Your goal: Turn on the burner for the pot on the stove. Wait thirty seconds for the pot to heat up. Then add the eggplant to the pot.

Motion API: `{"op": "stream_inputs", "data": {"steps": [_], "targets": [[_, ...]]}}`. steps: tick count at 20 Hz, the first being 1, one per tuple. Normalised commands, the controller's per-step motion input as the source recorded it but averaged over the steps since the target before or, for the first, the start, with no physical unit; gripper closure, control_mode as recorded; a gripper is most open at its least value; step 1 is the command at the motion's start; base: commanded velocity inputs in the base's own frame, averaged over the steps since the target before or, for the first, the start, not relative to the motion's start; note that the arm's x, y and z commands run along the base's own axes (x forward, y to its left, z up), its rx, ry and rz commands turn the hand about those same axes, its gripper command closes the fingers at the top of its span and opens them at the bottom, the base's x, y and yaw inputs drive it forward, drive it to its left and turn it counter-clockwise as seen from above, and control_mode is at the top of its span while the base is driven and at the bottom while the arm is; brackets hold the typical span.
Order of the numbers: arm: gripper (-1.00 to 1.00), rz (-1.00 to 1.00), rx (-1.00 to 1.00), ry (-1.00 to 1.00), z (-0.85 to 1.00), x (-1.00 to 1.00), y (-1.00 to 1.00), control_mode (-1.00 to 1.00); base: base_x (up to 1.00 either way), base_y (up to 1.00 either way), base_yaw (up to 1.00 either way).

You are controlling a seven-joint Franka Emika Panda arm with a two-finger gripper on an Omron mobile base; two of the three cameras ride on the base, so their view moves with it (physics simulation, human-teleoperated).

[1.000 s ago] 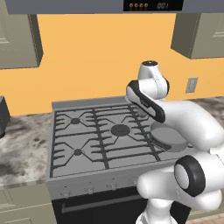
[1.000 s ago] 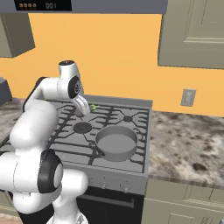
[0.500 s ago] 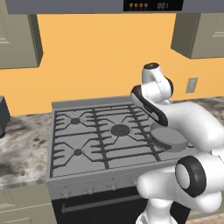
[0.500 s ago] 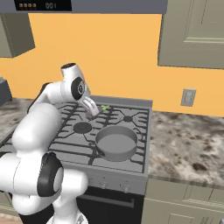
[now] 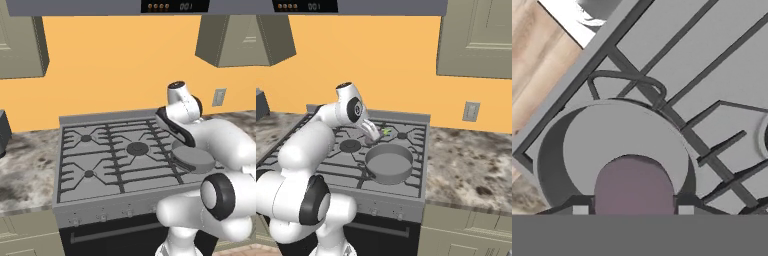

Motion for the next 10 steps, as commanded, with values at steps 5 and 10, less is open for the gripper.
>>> {"op": "stream_inputs", "data": {"steps": [5,10], "targets": [[1.0,0.0,0.0,0.0,-0.07,-0.01,-0.38,-1.0,0.0,0.0,0.0],[1.0,0.0,0.03,0.01,-0.12,-0.01,-0.16,-1.0,0.0,0.0,0.0]]}}
